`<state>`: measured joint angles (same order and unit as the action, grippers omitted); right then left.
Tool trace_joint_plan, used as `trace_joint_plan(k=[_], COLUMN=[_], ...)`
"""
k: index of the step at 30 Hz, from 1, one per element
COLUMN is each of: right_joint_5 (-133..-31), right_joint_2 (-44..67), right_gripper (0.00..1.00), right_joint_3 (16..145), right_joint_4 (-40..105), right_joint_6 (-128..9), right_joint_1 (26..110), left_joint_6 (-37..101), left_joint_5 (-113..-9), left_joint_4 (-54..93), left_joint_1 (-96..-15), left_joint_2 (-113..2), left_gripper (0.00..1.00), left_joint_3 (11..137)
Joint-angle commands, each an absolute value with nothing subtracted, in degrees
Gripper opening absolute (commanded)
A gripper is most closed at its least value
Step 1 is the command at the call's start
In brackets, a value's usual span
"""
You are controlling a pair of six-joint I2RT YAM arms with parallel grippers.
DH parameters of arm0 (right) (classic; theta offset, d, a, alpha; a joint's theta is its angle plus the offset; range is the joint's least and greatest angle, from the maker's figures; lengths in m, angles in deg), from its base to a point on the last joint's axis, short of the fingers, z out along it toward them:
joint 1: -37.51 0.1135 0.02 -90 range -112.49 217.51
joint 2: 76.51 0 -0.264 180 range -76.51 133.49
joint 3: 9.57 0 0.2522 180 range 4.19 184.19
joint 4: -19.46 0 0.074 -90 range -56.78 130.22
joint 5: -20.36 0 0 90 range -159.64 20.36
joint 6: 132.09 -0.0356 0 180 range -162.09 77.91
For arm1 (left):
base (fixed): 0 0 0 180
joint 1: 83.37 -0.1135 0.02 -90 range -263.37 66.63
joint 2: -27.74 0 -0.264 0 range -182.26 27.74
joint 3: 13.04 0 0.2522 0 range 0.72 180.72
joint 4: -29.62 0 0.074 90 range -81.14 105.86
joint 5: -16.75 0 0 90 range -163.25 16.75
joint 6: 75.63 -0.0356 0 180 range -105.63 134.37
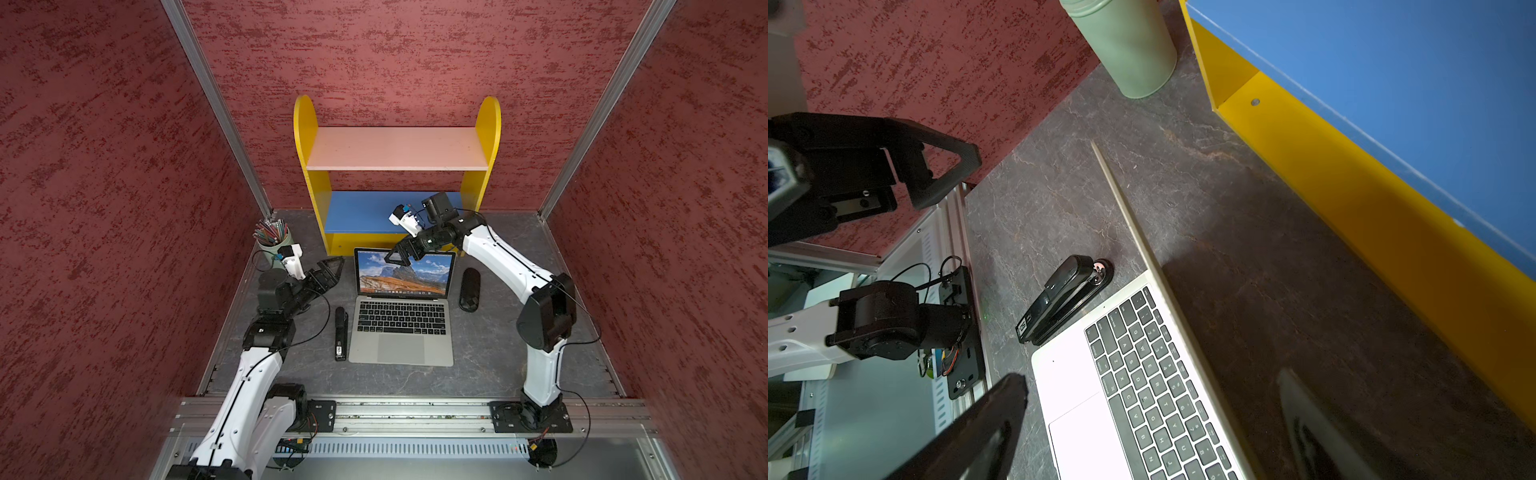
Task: Close the laptop lid and set it aside
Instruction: Close the lid of the laptop.
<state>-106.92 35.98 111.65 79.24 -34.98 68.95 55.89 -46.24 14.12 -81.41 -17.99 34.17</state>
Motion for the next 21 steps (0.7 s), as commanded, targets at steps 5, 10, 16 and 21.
trace_joint_plan(k=[5, 10, 16, 21], right_joint_5=[-109.36, -109.37, -109.45, -109.31], right_joint_2=[33.20, 32.46, 31.31, 30.52], right_gripper=[0.98, 0.99, 0.99, 0.98], right_joint_3=[109.74, 108.31, 106.82, 105.42], right_joint_4=[81.14, 81.01, 80.72, 80.43], right_joint_6=[-34.50, -34.12, -34.05, -33.98], right_joint_1=[71.20, 71.80, 72.39, 73.16], left_joint_6=[54.62, 54.65, 54.62, 54.66], left_joint_5=[-46.11, -46.18, -46.24, -46.27], left_joint_4=[14.11, 14.21, 14.36, 14.39], left_joint_1=[-81.17, -81.17, -81.10, -81.08], left_joint_2=[-17.25, -17.39, -17.45, -17.45], left_gripper=[1.00, 1.00, 1.00, 1.00], left_joint_3=[35.17, 35.09, 35.09, 34.92])
